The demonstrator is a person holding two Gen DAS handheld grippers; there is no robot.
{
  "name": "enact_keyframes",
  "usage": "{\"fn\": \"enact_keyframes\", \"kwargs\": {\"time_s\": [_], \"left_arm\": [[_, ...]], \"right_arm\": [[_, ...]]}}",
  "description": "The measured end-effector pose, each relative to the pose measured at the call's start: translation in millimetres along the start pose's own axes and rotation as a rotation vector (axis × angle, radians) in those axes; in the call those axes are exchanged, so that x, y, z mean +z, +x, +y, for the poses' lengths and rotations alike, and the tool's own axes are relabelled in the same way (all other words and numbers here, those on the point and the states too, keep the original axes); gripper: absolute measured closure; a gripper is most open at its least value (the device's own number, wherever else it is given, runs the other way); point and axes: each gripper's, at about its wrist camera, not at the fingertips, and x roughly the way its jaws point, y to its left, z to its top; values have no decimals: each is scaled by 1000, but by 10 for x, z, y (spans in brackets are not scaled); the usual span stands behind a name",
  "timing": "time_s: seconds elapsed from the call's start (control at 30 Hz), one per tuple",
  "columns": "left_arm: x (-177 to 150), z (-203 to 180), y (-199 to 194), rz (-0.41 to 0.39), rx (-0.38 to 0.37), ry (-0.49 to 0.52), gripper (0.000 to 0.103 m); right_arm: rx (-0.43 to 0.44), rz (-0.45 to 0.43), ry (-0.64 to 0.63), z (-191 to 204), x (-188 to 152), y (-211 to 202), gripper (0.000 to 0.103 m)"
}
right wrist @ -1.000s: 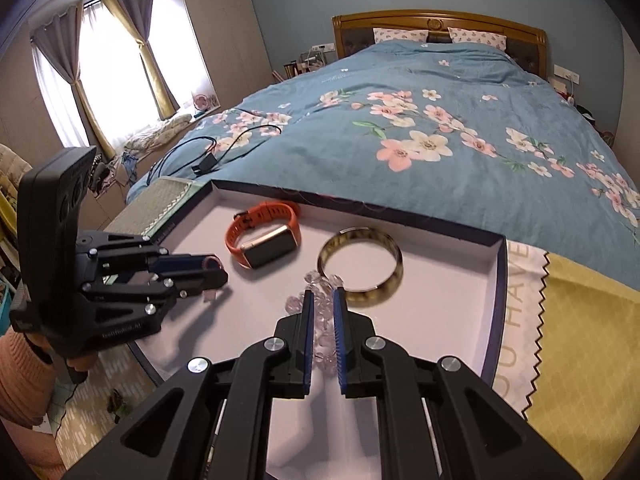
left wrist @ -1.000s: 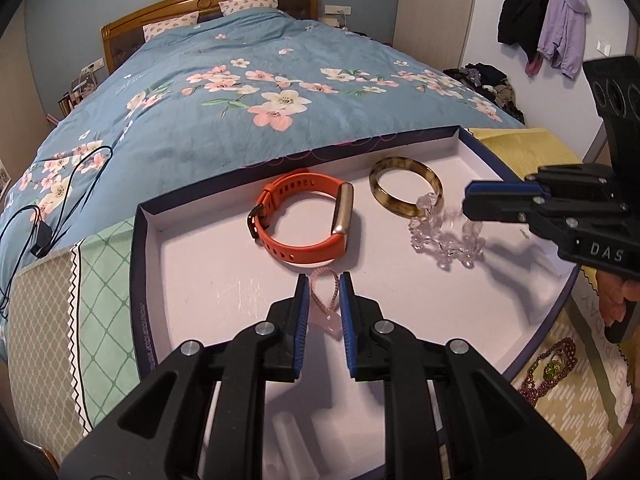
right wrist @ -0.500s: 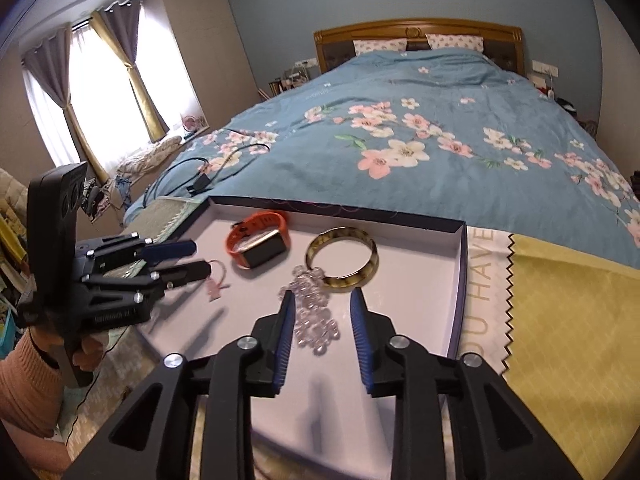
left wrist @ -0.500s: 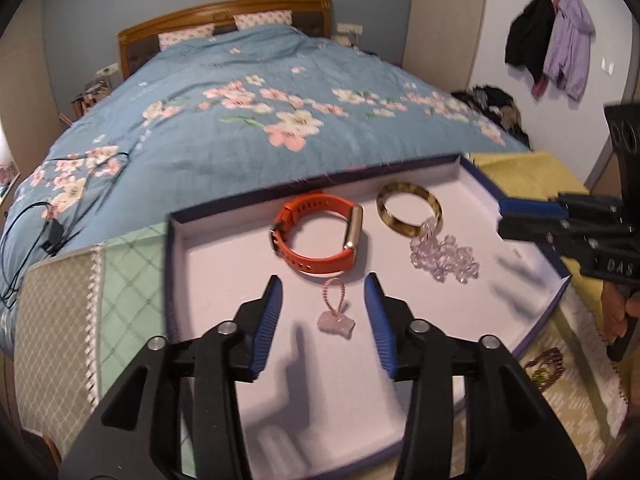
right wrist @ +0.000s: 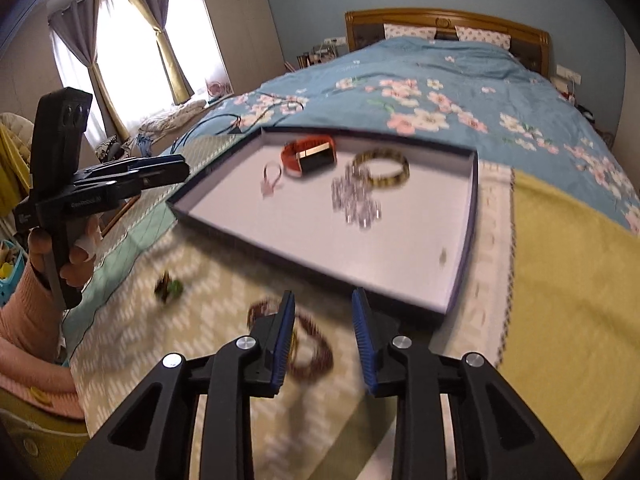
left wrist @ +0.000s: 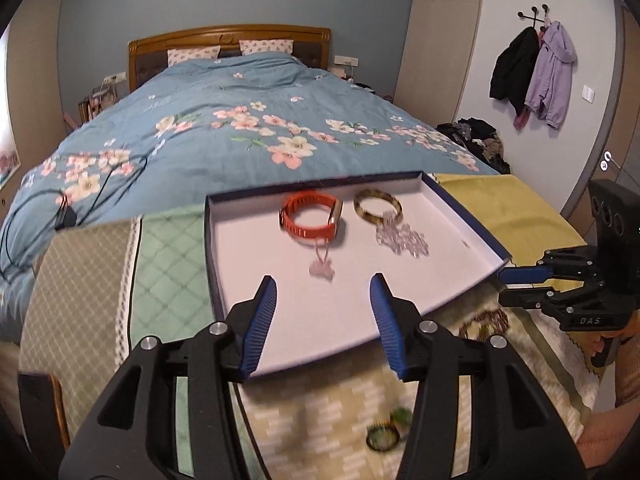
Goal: Organize jewelry
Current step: 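Grasp the dark red beaded bracelet with the right tool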
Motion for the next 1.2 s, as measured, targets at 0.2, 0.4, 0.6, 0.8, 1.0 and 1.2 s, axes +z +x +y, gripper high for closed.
{"fn": "enact_keyframes", "kwargs": {"time_s": [0.2,0.4,0.6,0.8,1.0,1.2], "left_arm": [[-304,23,-103,33,-24,-40,55],[-543,-59,-129,72,-29,-12,55],[-687,-173,-169,102,-45,58,55],[-788,-337,-147,132,-56,142,55],[-788,-320,-95,159,-57,132,67],[-800,-192,-90,176,-10,100,73]], "right_arm": [[-6,27,27,-15,-157,27,81],[-19,53,33,-4,-181,101,93],[-34,36,43,16,-181,81,102],[-24,-18,38,98,-107,-31,102],[1,-63,15,233,-19,-132,102],[25,-81,9,294,8,-158,102]]}}
